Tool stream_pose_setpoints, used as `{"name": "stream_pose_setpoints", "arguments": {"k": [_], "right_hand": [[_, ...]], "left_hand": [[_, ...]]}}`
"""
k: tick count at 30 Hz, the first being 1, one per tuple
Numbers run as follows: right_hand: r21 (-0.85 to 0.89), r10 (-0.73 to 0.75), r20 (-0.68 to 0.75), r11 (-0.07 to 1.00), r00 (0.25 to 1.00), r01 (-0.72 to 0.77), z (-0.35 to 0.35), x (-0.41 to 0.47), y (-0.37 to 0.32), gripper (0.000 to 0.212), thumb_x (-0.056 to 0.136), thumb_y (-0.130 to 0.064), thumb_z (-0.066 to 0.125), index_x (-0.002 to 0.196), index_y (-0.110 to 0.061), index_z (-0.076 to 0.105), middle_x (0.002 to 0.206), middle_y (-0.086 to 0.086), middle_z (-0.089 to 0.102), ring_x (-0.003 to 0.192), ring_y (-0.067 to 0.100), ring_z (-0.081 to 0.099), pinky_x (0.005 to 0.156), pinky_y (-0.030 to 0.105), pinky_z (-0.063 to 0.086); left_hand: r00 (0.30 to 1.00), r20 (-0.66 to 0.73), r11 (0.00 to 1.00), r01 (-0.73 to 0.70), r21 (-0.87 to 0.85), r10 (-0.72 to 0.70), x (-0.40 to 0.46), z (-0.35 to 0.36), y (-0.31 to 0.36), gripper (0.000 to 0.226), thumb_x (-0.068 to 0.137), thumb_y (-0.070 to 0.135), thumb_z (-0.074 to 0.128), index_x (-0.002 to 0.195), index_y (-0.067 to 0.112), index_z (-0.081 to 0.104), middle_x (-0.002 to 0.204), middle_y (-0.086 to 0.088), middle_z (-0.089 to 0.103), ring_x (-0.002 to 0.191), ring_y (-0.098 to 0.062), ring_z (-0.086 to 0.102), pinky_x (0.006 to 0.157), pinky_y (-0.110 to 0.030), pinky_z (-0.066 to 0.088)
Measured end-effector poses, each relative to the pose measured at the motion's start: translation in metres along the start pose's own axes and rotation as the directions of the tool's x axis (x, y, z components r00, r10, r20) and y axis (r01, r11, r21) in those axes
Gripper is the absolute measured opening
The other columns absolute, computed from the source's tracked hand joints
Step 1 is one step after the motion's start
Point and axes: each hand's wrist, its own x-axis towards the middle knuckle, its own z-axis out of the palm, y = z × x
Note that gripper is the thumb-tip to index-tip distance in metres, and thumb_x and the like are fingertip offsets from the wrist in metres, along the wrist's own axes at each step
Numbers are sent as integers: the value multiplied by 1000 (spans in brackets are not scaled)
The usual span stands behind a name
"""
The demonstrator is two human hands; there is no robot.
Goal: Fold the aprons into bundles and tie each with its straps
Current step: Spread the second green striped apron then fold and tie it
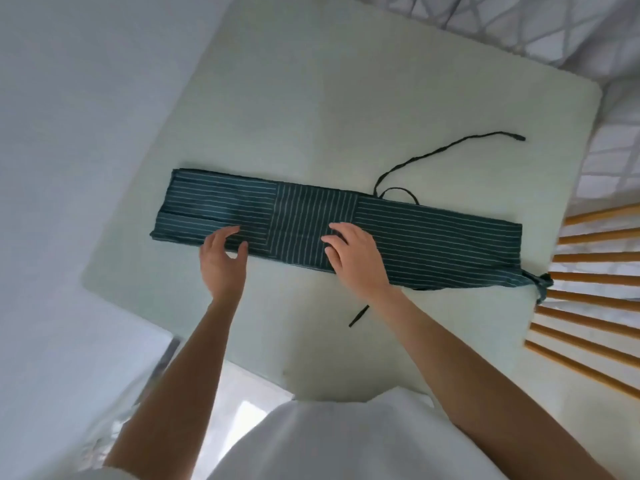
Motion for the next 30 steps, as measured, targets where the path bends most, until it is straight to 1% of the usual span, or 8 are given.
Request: {"name": "stream_pose_setpoints", "arguments": {"k": [4,8,12,16,21,24,26,30], "right_hand": [[-248,114,218,967,969,-58,30,19,-26,55,99,-42,33,148,-21,21,158,10,1,145,30,0,109,60,-6],[-330,240,333,936,912,-126,45,18,-22,66,96,-57,19,149,-29,-9,156,6,-19,143,27,-20,108,64,-10],[-330,253,350,934,902,-135,49,-7,-14,72,84,-67,-4,145,-32,-18,155,3,-23,138,21,-28,108,62,-11],[-317,286,325,931,901,-181,46,-25,-8,74,80,-69,-8,145,-33,-19,152,-1,-27,140,21,-27,109,59,-12],[-329,296,312,925,903,-190,48,-30,-8,72,82,-70,-3,145,-37,-18,152,-3,-27,141,21,-25,110,57,-12],[-161,258,391,964,883,-211,45,-24,-4,69,90,-67,16,145,-38,-15,148,-10,-32,137,14,-32,104,52,-24],[145,205,412,947,888,-286,34,-22,1,62,96,-53,31,148,-36,1,153,-12,-20,138,6,-25,106,49,-28],[762,303,308,489,902,-424,-18,-38,7,45,100,-21,41,143,-29,30,154,-10,22,141,2,15,119,39,7]], "left_hand": [[926,90,927,372,-42,-367,15,-23,-32,48,83,33,68,123,13,50,118,-7,62,104,-23,60,88,-32,46],[809,196,768,588,-254,-554,20,-32,-49,57,85,35,66,132,11,43,118,-6,64,103,-21,62,92,-33,47],[740,226,519,623,-585,-634,27,-33,-48,63,86,22,66,139,10,36,122,-7,60,95,-15,61,91,-29,48],[699,248,348,592,-727,-671,34,-32,-50,51,85,11,66,132,7,45,118,-9,62,95,-16,62,88,-25,50],[785,192,419,500,-757,-589,19,-38,-30,40,83,13,69,121,10,56,101,-3,69,87,-10,66,87,-24,51],[882,162,508,396,-765,-443,4,-40,-1,26,83,12,68,107,7,62,91,-1,70,81,-9,65,81,-24,53],[934,148,560,315,-766,-324,-10,-37,27,12,84,10,66,96,8,63,83,1,66,76,-8,62,73,-21,52],[976,184,657,215,-723,-116,-45,-16,86,7,88,16,63,94,13,66,84,-1,68,79,-8,64,73,-22,54]]}}
